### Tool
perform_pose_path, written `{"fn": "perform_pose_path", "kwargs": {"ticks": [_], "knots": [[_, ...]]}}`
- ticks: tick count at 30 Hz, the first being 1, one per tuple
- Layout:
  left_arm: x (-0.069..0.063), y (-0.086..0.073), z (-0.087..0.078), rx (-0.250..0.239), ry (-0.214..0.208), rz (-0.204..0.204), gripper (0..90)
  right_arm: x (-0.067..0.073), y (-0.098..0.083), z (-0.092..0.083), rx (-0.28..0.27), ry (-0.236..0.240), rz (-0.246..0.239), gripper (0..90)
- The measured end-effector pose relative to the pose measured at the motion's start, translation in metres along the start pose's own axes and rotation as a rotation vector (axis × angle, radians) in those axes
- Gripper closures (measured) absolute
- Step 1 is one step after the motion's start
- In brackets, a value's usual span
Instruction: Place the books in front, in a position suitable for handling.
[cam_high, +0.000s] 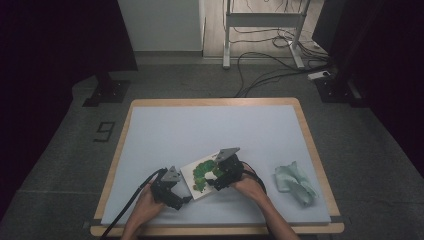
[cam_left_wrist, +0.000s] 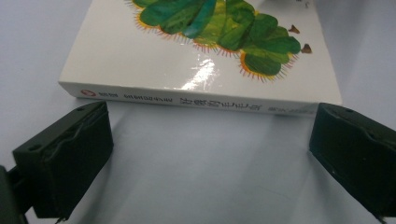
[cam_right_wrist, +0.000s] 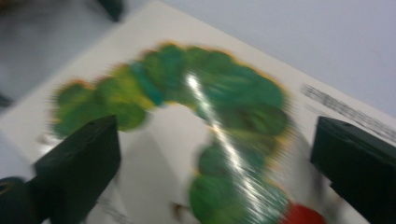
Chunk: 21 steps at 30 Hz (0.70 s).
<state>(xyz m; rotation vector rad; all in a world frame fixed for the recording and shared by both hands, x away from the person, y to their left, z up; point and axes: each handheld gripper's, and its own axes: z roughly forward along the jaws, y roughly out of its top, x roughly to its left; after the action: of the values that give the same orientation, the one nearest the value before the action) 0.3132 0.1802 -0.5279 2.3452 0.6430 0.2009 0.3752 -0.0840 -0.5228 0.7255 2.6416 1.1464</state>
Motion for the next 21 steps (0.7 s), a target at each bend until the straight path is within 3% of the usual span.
{"fn": "perform_pose_path", "kwargs": {"ticks": [2, 3, 4, 5, 11, 21], "knots": [[-0.001, 0.0, 0.001, 0.001, 0.007, 0.002, 0.0, -0.012, -0.007, -0.006, -0.009, -0.054, 0.056, 0.0], [-0.001, 0.0, 0.001, 0.001, 0.007, 0.001, 0.0, -0.024, -0.015, -0.011, -0.009, -0.045, 0.119, 0.0], [-0.001, 0.0, 0.001, 0.0, 0.008, 0.002, 0.0, -0.024, -0.015, -0.011, -0.009, -0.045, 0.119, 0.0], [-0.002, 0.001, 0.001, 0.0, 0.007, 0.003, 0.0, -0.033, -0.022, -0.011, -0.023, 0.01, 0.153, 0.0], [-0.008, 0.007, 0.007, 0.0, 0.008, 0.004, 0.0, -0.033, -0.017, -0.008, -0.016, 0.047, 0.11, 0.0], [-0.009, 0.007, 0.007, -0.002, 0.008, -0.01, 0.0, -0.03, -0.016, -0.009, -0.012, 0.013, 0.126, 0.1]]}}
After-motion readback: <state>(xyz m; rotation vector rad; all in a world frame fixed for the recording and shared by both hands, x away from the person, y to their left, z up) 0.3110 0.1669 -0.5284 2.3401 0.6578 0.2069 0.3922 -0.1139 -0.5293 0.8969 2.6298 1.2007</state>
